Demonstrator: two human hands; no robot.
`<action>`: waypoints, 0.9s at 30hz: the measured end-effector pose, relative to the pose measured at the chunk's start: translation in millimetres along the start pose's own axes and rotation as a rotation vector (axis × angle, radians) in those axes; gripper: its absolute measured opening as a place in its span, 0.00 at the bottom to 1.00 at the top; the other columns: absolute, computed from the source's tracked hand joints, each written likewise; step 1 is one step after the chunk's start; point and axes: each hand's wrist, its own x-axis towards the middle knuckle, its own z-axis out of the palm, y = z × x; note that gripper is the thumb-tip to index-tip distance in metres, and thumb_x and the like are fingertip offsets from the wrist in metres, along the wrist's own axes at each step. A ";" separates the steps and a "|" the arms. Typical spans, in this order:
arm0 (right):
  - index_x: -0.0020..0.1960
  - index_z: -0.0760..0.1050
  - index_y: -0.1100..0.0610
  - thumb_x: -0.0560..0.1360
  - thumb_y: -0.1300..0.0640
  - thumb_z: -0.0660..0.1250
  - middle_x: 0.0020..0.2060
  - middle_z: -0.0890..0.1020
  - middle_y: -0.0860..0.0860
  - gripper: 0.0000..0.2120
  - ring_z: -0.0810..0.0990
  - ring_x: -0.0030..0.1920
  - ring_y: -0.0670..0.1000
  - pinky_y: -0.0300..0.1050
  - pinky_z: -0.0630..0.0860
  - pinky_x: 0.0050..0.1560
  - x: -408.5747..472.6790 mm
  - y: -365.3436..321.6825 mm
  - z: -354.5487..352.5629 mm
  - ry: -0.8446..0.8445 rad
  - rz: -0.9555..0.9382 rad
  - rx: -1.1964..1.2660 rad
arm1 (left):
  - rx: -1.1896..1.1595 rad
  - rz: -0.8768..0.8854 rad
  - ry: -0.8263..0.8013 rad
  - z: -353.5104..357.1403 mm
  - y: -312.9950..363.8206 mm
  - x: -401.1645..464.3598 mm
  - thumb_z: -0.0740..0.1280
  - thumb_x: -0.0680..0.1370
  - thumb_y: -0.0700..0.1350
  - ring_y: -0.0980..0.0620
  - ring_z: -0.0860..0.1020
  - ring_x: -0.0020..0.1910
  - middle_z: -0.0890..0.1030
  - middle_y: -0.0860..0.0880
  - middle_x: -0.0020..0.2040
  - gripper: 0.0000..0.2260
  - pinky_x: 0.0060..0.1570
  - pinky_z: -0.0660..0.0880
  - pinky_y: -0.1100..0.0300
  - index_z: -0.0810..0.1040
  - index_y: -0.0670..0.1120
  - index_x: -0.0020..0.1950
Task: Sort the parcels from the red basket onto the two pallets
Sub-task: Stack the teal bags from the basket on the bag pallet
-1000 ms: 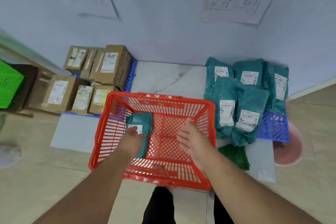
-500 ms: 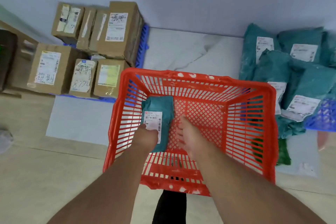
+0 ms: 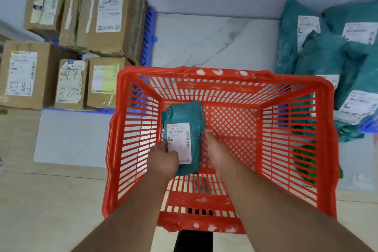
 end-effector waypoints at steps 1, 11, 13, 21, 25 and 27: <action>0.73 0.76 0.42 0.69 0.18 0.56 0.71 0.80 0.41 0.42 0.83 0.65 0.51 0.56 0.77 0.69 -24.9 -14.5 -0.6 -0.016 -0.007 -0.014 | -0.003 0.008 0.020 -1.0 -0.7 1.4 0.64 0.83 0.40 0.37 0.76 0.72 0.73 0.47 0.77 0.24 0.58 0.83 0.47 0.68 0.50 0.80; 0.62 0.83 0.43 0.79 0.25 0.56 0.62 0.87 0.48 0.28 0.88 0.57 0.51 0.50 0.83 0.55 -76.7 -43.5 -16.2 -0.146 0.003 0.057 | -0.191 -0.062 -0.201 -19.8 29.2 -32.5 0.62 0.81 0.32 0.43 0.76 0.67 0.75 0.49 0.73 0.30 0.42 0.77 0.61 0.64 0.52 0.82; 0.52 0.83 0.43 0.84 0.31 0.54 0.55 0.88 0.48 0.23 0.88 0.52 0.50 0.46 0.81 0.50 -106.2 -54.9 -32.2 -0.167 -0.023 0.056 | -0.213 -0.033 -0.222 -28.7 38.2 -52.6 0.62 0.80 0.31 0.46 0.76 0.62 0.77 0.50 0.69 0.30 0.49 0.79 0.56 0.66 0.52 0.81; 0.48 0.78 0.46 0.88 0.37 0.51 0.47 0.85 0.44 0.22 0.83 0.42 0.42 0.33 0.78 0.32 -230.3 -84.0 -99.2 -0.239 -0.125 0.076 | -0.302 0.096 -0.242 -53.3 81.9 -163.5 0.64 0.78 0.32 0.52 0.80 0.56 0.82 0.54 0.61 0.30 0.58 0.81 0.51 0.70 0.58 0.74; 0.50 0.80 0.48 0.87 0.35 0.53 0.45 0.86 0.44 0.23 0.86 0.42 0.43 0.36 0.78 0.37 -266.1 -85.1 -137.7 -0.248 -0.206 0.096 | -0.352 0.145 -0.228 -47.9 100.2 -221.7 0.65 0.81 0.35 0.48 0.82 0.57 0.83 0.53 0.60 0.22 0.59 0.81 0.48 0.73 0.56 0.69; 0.49 0.81 0.49 0.86 0.35 0.54 0.41 0.87 0.43 0.24 0.87 0.40 0.43 0.37 0.78 0.37 -279.3 -83.1 -161.5 -0.253 -0.216 0.117 | -0.387 0.177 -0.217 -38.8 110.4 -245.4 0.65 0.82 0.35 0.46 0.83 0.58 0.84 0.49 0.61 0.19 0.56 0.81 0.49 0.76 0.54 0.69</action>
